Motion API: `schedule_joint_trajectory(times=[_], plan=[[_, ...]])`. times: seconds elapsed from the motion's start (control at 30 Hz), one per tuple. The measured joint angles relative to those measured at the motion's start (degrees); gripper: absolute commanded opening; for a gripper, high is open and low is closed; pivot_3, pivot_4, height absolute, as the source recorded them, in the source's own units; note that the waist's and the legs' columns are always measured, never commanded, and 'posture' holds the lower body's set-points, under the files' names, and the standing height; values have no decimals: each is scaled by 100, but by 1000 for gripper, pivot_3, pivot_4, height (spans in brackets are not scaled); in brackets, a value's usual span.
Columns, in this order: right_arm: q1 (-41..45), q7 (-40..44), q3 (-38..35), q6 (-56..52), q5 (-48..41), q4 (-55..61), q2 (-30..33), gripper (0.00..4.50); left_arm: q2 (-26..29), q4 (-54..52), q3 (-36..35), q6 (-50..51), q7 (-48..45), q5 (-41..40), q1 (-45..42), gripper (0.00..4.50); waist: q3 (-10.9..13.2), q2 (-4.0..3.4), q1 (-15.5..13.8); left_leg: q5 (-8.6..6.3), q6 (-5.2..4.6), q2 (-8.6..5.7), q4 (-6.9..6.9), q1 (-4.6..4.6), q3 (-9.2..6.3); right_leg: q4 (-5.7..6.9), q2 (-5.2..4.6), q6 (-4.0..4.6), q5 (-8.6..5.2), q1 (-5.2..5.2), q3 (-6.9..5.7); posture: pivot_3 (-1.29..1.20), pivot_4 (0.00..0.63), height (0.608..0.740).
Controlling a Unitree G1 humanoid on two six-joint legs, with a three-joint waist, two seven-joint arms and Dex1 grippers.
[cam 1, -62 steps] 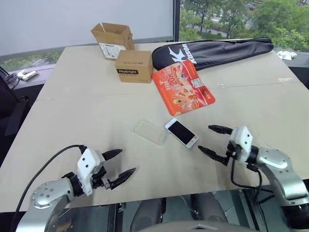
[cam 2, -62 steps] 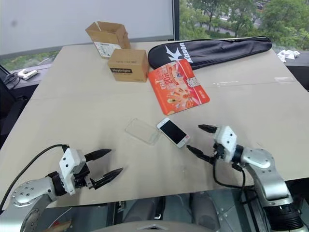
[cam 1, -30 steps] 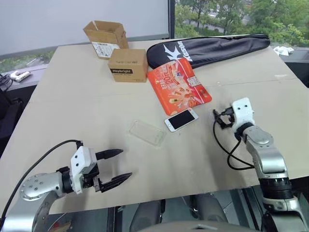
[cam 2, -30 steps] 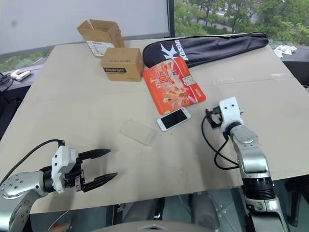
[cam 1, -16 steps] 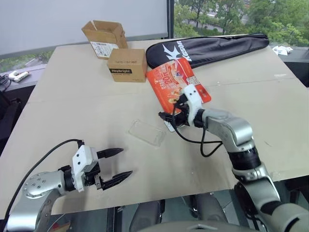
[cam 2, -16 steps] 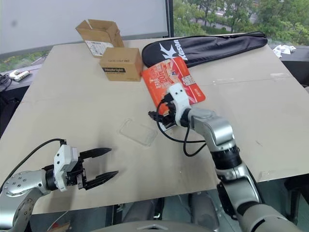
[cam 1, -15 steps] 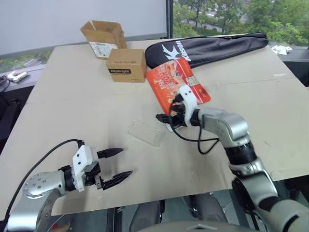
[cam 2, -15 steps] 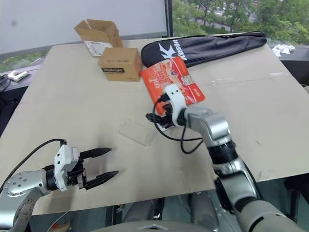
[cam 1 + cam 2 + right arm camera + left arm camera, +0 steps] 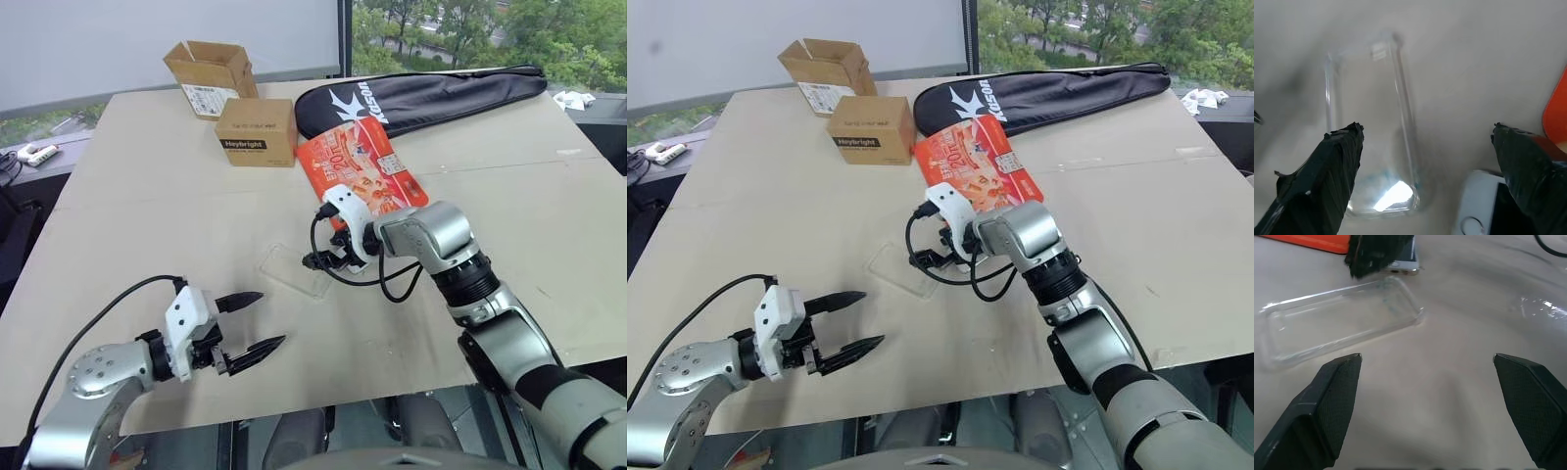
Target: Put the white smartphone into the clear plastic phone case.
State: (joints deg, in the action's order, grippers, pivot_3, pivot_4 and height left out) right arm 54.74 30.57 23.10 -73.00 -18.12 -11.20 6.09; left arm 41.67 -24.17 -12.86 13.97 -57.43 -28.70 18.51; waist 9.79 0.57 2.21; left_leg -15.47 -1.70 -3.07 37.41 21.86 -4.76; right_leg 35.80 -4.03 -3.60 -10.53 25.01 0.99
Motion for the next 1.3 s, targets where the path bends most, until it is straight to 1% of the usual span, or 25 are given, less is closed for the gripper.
schedule_joint_trajectory(times=[0.07, 0.13, 0.17, 0.3, 0.33, 0.37, 0.4, 0.43, 0.5, 0.57, 0.63, 0.73, 0.9, 1.03, 1.07, 1.1, 1.17, 1.2, 1.23, 1.27, 1.3], plan=[[124, 179, 366, 9, 32, 48, 243, 4500, 0, 0, 0, 40, 35, 0, -60, 4452, -2, 0, -25, 1, 2, -6, 1, 0, -6, 0, -3, 0, 0, -1, -5, 0, 150, 740], [192, 454, 772, -9, 29, 336, 695, 4500, -1, 0, 15, 81, 57, 0, -86, 4452, -2, -1, -69, 2, 1, -12, 3, 2, -10, -5, -8, -1, 0, -5, -9, 0, 150, 740], [191, 536, 859, -36, 23, 444, 838, 4500, -3, 0, 16, 86, 71, 0, -93, 4452, -2, -1, -90, 1, 1, -13, 3, 2, -11, -8, -9, -1, 0, -8, -10, 0, 150, 740], [95, 910, 1264, -199, -39, 1216, 1786, 4500, -28, 0, 87, 117, 100, -1, -156, 4452, -2, 0, -174, 1, 1, -15, 4, 4, -21, -19, -12, -2, -1, -18, -22, 0, 150, 740], [32, 968, 1320, -227, -49, 1434, 2039, 4500, -38, -3, 124, 125, 102, -3, -167, 4452, -2, 0, -188, 1, 1, -16, 4, 6, -23, -22, -13, -2, -1, -21, -25, 0, 150, 740], [-62, 1049, 1388, -272, -57, 1748, 2451, 4500, -55, -3, 184, 142, 102, -3, -187, 4452, -2, -1, -203, 1, 1, -18, 4, 7, -23, -24, -15, -2, -1, -22, -26, 0, 150, 740], [-111, 1087, 1404, -301, -61, 1880, 2652, 4500, -67, -3, 202, 144, 101, -3, -184, 4452, -3, 1, -213, 1, 0, -18, 4, 8, -23, -27, -16, -3, -2, -23, -27, 0, 150, 740], [-240, 1165, 1407, -323, -66, 2145, 3026, 4500, -78, -2, 229, 153, 96, -4, -198, 4452, -4, 3, -215, 1, 0, -17, 5, 8, -23, -28, -15, -3, -1, -23, -27, 0, 150, 740], [-382, 1213, 1390, -397, -110, 2489, 3357, 4500, -81, 2, 238, 149, 85, -4, -231, 4452, -3, 2, -213, 1, 0, -15, 5, 8, -23, -28, -15, -3, -2, -24, -28, 0, 150, 740], [-626, 1316, 1389, -496, -183, 3007, 3960, 4500, -81, 19, 244, 135, 33, -4, -266, 4452, -3, 2, -258, 1, 0, -15, 5, 12, -28, -32, -15, -4, -3, -24, -36, 0, 150, 740], [-793, 1372, 1309, -581, -241, 3280, 4323, 4500, -80, 101, 266, 122, -30, 0, -300, 4452, -3, 2, -262, 0, -1, -13, 5, 12, -22, -37, -13, -5, -3, -25, -32, 0, 150, 740], [-1062, 1420, 1261, -419, -232, 3589, 4776, 4500, -82, 237, 356, 60, -111, 9, -435, 4452, -3, 3, -295, 1, -1, -11, 7, 13, -21, -40, -12, -6, -4, -26, -33, 0, 150, 740], [-1537, 1372, 836, -158, -275, 3936, 4648, 4500, -101, 461, 454, -55, -207, 47, -539, 4452, -2, 4, -254, 1, -1, 3, 8, 14, -14, -42, -1, -6, -3, -23, -25, 0, 150, 740], [-2206, 1524, 691, 529, -343, 4590, 4725, 4500, -127, 620, 502, -213, -308, 60, -609, 4452, -1, 4, -254, 1, -1, 6, 8, 16, -15, -43, -1, -6, -3, -23, -28, 0, 150, 740], [-2330, 1576, 707, 717, -307, 4672, 4820, 4500, -131, 663, 504, -252, -333, 61, -607, 4452, -1, 4, -260, 1, -1, 5, 8, 16, -15, -45, -2, -6, -3, -24, -29, 0, 150, 740], [-2529, 1679, 767, 1188, -126, 4743, 5070, 4500, -136, 723, 509, -303, -374, 67, -598, 4452, 0, 3, -274, 0, -1, 2, 10, 17, -13, -47, -3, -6, -3, -24, -27, 0, 150, 740], [-2667, 1768, 791, 1646, 113, 4733, 5287, 4500, -136, 771, 509, -340, -393, 81, -580, 4452, 0, 4, -276, 1, -1, 2, 13, 15, -6, -48, -4, -7, -4, -25, -22, 0, 150, 740], [-2787, 1808, 791, 2105, 331, 4704, 5410, 4500, -137, 789, 512, -379, -415, 100, -587, 4452, 0, 5, -277, 1, -1, 3, 14, 14, -6, -48, -3, -8, -4, -26, -22, 0, 150, 740], [-2967, 1874, 791, 2818, 652, 4603, 5592, 4500, -141, 795, 514, -443, -442, 109, -594, 4452, 0, 5, -277, 1, -1, 4, 15, 12, -5, -47, -2, -9, -5, -27, -22, 0, 150, 740], [-3036, 1918, 791, 3234, 836, 4545, 5685, 4500, -141, 797, 516, -456, -461, 112, -605, 4452, 0, 5, -277, 1, 0, 5, 15, 11, -3, -46, -1, -12, -7, -28, -21, 0, 150, 740], [-3146, 1986, 791, 3962, 1142, 4415, 5860, 4500, -164, 797, 519, -465, -468, 113, -649, 4452, 0, 5, -287, 2, 0, 6, 16, 9, 0, -45, -2, -21, -12, -28, -22, 0, 150, 740]])
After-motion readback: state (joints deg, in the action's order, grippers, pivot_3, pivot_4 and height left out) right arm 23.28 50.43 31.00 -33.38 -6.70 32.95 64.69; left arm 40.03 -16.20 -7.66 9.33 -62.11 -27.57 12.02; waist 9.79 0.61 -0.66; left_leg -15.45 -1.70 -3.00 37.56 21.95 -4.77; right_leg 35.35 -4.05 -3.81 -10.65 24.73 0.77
